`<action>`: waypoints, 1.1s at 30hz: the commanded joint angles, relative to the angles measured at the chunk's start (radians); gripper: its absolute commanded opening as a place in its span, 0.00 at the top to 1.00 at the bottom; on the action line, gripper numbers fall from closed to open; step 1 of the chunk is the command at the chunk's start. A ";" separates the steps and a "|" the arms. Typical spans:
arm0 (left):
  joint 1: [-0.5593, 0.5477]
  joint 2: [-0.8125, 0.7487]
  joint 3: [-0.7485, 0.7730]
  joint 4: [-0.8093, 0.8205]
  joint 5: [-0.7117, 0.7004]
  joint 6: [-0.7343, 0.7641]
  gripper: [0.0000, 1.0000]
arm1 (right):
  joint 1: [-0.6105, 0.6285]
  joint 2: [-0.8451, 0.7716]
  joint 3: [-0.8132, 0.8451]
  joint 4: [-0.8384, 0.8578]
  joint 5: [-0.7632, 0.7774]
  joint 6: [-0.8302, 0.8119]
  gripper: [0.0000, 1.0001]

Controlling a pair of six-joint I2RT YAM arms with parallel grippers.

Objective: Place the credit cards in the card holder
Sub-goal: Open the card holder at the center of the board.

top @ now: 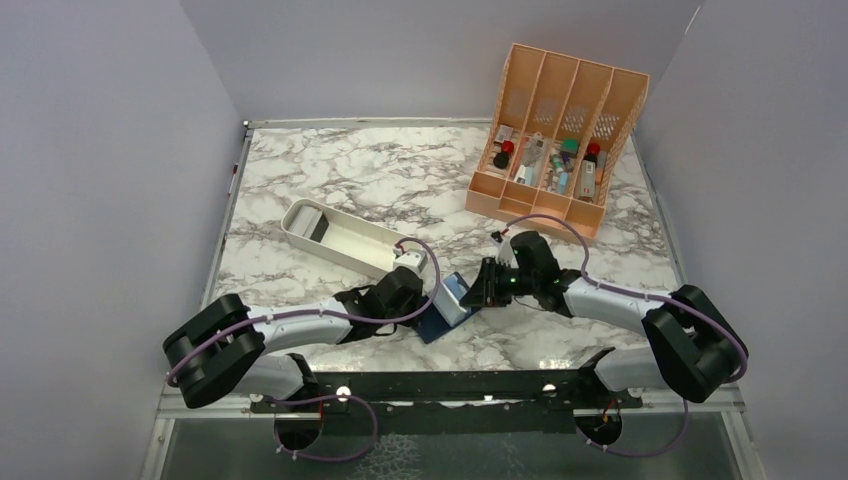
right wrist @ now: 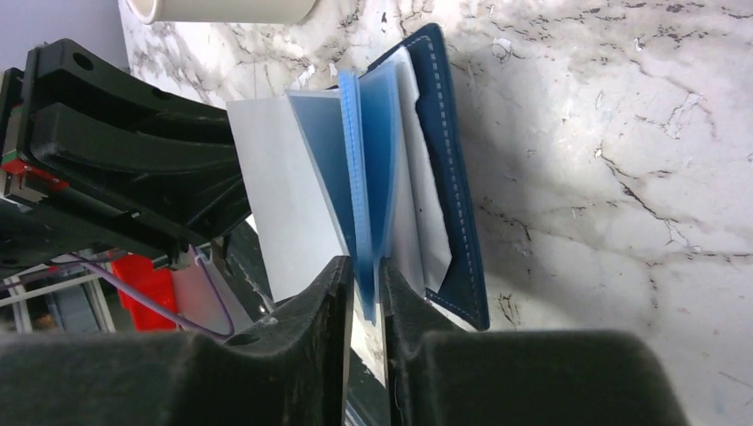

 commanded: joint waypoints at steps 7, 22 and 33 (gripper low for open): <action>-0.003 0.024 0.006 0.086 0.007 0.054 0.84 | 0.006 -0.088 -0.039 0.043 -0.004 0.045 0.99; -0.004 0.141 0.060 0.219 0.101 0.065 0.82 | 0.008 -0.210 -0.174 0.110 -0.054 0.160 0.99; -0.004 0.129 0.047 0.223 0.086 0.053 0.77 | 0.008 -0.144 -0.204 0.221 -0.086 0.221 0.91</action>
